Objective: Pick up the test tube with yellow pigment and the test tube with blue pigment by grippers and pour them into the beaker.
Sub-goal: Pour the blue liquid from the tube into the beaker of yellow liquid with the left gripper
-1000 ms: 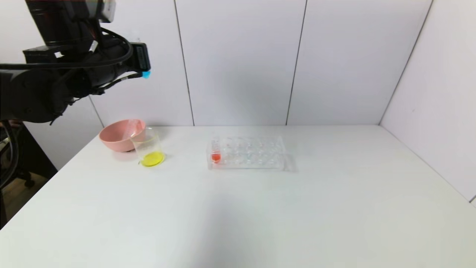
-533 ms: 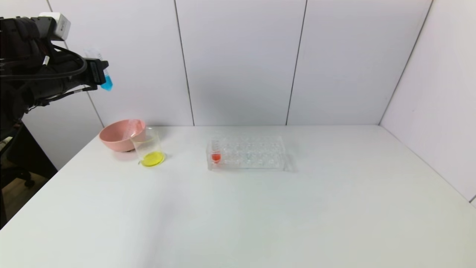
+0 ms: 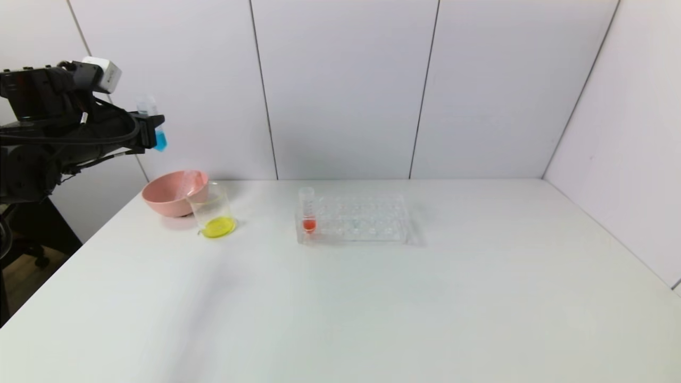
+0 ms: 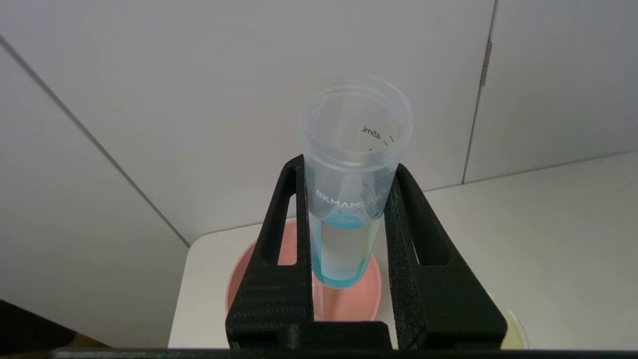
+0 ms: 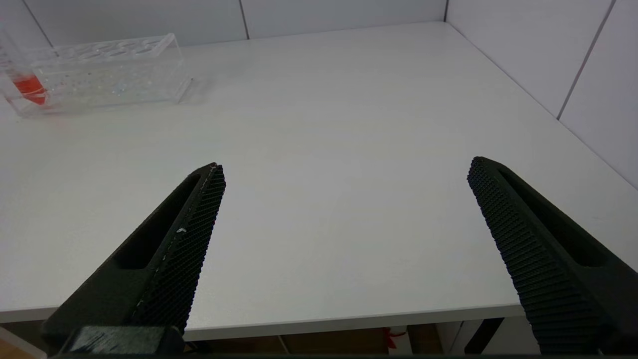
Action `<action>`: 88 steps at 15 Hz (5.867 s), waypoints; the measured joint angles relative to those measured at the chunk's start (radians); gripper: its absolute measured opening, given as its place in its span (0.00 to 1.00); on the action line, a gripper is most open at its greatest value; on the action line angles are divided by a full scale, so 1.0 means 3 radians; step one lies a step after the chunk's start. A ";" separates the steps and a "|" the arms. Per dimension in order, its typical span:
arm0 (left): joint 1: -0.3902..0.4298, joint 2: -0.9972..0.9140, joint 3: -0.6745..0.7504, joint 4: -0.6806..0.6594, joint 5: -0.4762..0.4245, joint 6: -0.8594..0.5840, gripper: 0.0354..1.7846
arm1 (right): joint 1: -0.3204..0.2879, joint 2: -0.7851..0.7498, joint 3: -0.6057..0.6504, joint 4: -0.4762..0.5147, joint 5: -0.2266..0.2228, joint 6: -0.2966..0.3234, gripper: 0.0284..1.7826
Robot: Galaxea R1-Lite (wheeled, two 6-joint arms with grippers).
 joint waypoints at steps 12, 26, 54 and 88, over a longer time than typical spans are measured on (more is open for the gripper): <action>0.0273 0.0233 -0.0070 0.0521 -0.0528 0.2036 0.23 | 0.0000 0.0000 0.0000 0.0001 0.0000 0.0000 1.00; 0.0117 0.0292 -0.0430 0.1560 -0.0504 0.3499 0.23 | 0.0000 0.0000 0.0000 0.0000 0.0000 0.0000 1.00; -0.0017 0.0584 -0.1666 0.3732 0.0045 0.4313 0.23 | 0.0000 0.0000 0.0000 0.0000 0.0000 0.0000 1.00; -0.0300 0.0927 -0.2420 0.4384 0.0675 0.4591 0.23 | -0.0001 0.0000 0.0000 0.0000 0.0000 0.0000 1.00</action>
